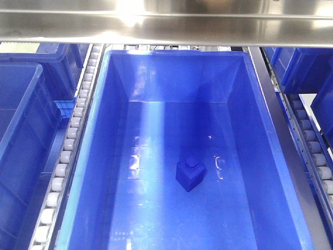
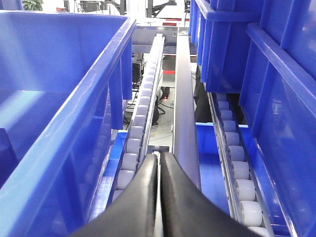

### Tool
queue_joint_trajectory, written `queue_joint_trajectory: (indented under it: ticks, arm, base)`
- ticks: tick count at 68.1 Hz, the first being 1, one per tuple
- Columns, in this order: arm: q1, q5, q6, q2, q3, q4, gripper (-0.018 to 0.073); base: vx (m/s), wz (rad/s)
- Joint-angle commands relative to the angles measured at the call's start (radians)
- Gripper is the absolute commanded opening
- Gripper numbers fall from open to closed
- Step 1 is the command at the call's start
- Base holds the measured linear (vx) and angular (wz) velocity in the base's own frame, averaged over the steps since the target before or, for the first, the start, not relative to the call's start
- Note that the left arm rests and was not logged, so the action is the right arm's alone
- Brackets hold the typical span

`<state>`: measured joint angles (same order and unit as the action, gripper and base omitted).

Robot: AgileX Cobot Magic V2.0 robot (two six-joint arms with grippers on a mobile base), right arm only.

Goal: Pour parts from conveyor to right shelf

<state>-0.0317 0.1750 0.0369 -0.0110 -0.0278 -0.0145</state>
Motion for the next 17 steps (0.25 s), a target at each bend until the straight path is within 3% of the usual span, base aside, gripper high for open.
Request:
queue_joint_trajectory:
  ticks: [1,17]
  arm:
    - [0.003,-0.069,0.005,-0.018,0.000,-0.003,-0.0010]
    - [0.003,-0.069,0.005,-0.018,0.000,-0.003,-0.0010]
  base:
    - [0.00,0.00]
    - [0.00,0.00]
